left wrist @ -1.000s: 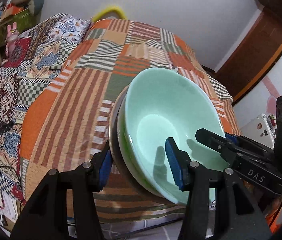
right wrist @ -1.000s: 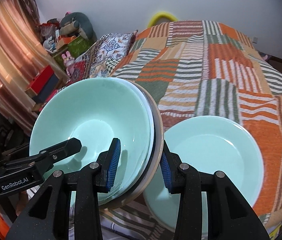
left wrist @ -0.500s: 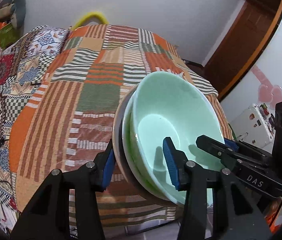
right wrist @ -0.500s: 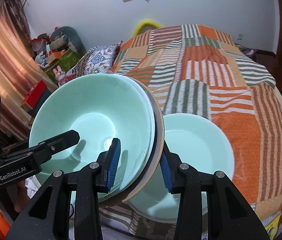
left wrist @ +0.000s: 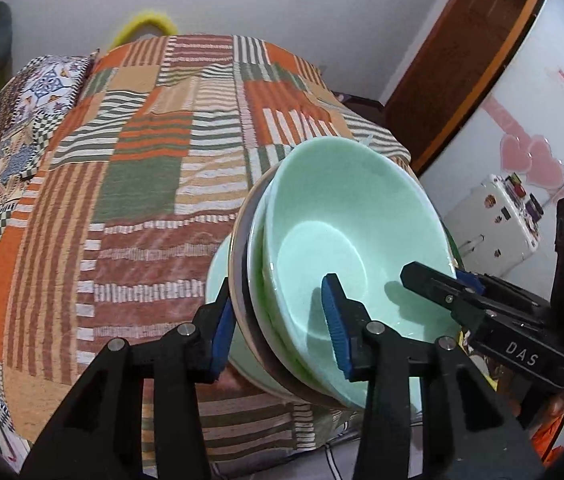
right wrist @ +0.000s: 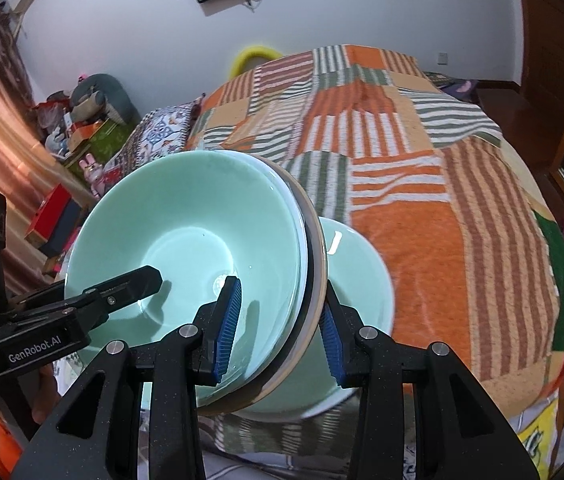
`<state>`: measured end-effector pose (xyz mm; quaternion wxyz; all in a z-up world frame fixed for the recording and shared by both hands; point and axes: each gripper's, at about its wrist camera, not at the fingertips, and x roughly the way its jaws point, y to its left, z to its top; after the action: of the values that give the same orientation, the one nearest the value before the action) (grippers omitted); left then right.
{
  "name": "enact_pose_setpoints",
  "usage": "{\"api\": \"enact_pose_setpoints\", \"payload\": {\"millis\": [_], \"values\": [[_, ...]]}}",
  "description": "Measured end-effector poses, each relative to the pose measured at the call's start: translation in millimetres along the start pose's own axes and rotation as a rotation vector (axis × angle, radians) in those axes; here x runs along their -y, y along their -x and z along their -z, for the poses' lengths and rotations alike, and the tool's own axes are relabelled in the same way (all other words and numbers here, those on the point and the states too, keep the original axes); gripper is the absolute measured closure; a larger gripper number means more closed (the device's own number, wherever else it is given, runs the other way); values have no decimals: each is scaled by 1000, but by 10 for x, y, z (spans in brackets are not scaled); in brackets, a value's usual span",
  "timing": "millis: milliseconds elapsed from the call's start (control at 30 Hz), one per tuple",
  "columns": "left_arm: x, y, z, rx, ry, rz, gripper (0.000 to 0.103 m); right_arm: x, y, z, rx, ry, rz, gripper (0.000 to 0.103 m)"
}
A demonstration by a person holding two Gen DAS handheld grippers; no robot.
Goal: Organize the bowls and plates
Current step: 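Lift the nested bowls with both tools and lower them onto the plate stack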
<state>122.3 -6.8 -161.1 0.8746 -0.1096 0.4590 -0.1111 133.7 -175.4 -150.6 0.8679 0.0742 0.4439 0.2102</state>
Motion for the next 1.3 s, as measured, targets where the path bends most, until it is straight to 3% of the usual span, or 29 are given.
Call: {"api": "enact_pose_setpoints", "payload": {"millis": [367, 900, 1300], "values": [[0, -295, 58, -70, 4, -16, 63, 130, -64, 77, -34, -34, 23, 68], [-90, -466, 58, -102, 26, -25, 63, 142, -175, 97, -65, -38, 18, 68], [-150, -525, 12, -107, 55, 27, 58, 193, -216, 111, -84, -52, 7, 68]]}}
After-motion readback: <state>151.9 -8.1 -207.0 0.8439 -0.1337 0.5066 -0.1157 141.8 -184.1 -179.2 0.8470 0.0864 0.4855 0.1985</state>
